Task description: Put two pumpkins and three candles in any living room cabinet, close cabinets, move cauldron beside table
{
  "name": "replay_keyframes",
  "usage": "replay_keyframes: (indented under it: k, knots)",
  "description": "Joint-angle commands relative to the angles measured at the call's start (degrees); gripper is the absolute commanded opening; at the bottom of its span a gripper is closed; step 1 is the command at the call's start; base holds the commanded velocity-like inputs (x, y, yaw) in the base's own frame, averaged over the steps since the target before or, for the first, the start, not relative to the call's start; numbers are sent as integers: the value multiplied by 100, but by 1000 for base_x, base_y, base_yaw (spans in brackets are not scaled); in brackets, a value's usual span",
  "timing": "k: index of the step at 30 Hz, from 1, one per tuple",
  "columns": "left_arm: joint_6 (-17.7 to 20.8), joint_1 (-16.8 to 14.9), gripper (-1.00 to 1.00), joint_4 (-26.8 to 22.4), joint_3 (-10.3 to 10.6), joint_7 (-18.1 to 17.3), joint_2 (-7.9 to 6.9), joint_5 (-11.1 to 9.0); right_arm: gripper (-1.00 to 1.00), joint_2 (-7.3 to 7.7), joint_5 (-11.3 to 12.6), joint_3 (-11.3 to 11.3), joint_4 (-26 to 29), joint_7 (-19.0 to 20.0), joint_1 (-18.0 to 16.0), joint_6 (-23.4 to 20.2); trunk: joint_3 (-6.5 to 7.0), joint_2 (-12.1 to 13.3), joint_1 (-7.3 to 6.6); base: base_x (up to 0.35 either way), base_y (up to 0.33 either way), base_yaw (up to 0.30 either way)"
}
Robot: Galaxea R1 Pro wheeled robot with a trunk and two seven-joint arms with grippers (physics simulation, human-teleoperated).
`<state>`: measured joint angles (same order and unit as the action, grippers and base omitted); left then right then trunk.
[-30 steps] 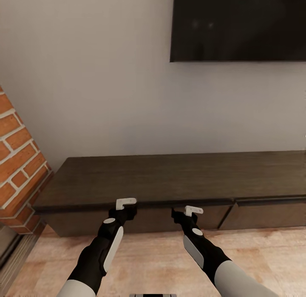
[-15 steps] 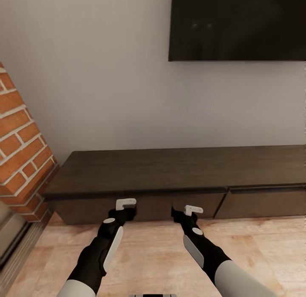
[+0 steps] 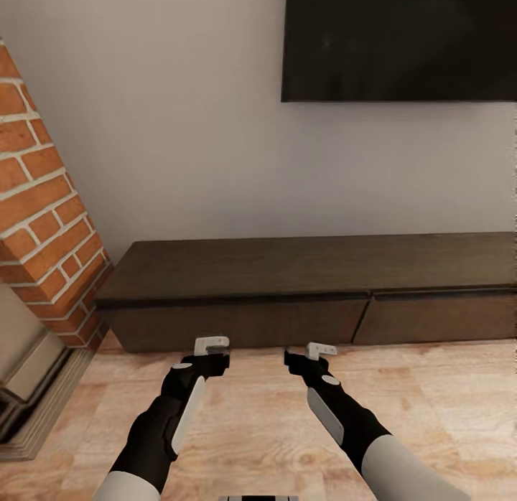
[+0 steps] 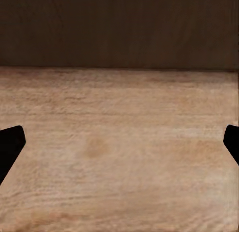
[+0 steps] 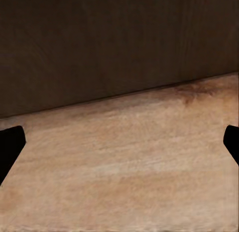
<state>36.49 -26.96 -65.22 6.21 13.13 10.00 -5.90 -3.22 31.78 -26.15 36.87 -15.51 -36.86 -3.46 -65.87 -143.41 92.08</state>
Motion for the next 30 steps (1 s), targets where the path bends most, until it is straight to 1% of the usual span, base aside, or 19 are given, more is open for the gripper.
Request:
replay_keyframes:
  k: [1,2,5,7,8,10,12,13,16,18,20,21,22,24,25,26,30]
  knots:
    - [117,-3,100,-7,5,49,0,-60,100,8,36,-23,64,-48,-2,-75,-5,-2,-5,-338,0,0]
    - [262,-3,100,-15,4,49,0,-60,100,16,51,-16,134,-48,-2,-188,-5,-2,-5,-338,0,0]
    - [508,-4,100,-23,3,49,0,-60,100,11,78,-3,298,-48,-5,-584,-5,-2,-5,-338,0,0]
    - [745,-8,100,-36,-1,49,0,-60,100,13,91,3,518,-54,-1,-944,-5,-2,-5,-337,0,0]
    - [901,-10,100,-50,-24,49,0,-60,100,15,101,15,691,-57,0,-1215,-5,-2,-5,-337,0,0]
    - [1031,-11,100,-76,-92,49,0,-60,100,20,111,80,868,-75,-2,-1579,-5,-2,-5,-332,0,0]
    - [1140,-11,100,-108,-194,49,0,-60,100,11,116,379,988,-128,-2,-2058,-5,-2,-5,-313,0,0]
    - [1194,-11,100,-131,-209,49,0,-60,100,9,116,493,1004,-137,0,-2182,-5,-2,-5,-298,0,0]
    - [1420,-11,100,-352,-241,44,0,-60,100,5,117,753,1027,-147,-2,-2583,-5,-2,-5,-155,0,0]
    - [1536,-11,100,-503,-243,42,0,-60,100,0,117,799,1030,-149,-3,-2751,-5,-2,-5,-41,0,0]
    - [1743,-11,100,-590,-249,39,0,-60,100,-2,119,820,1036,-151,-3,-2894,39,0,-10,-13,0,0]
    - [1968,-13,100,-618,-251,32,0,-62,100,-3,118,826,1039,-151,-3,-2957,62,2,-12,-4,0,0]
    - [2055,-19,100,-626,-254,32,0,-61,100,-3,118,828,1040,-152,-2,-2974,84,3,-15,-3,0,0]
    - [2154,-33,100,-635,-286,32,0,-62,100,-3,114,825,1045,-153,-1,-2991,128,6,-20,-1,0,0]
    - [2213,-45,100,-639,-372,32,0,-61,100,-3,112,823,1048,-154,-2,-2998,150,7,-23,0,0,0]
    - [2232,-49,100,-640,-413,32,0,-61,100,-3,111,822,1049,-154,-3,-3000,172,8,-25,0,0,0]
    - [2268,-61,100,-641,-476,32,0,-65,100,-3,117,822,1050,-154,-5,-3009,261,14,-36,0,0,0]
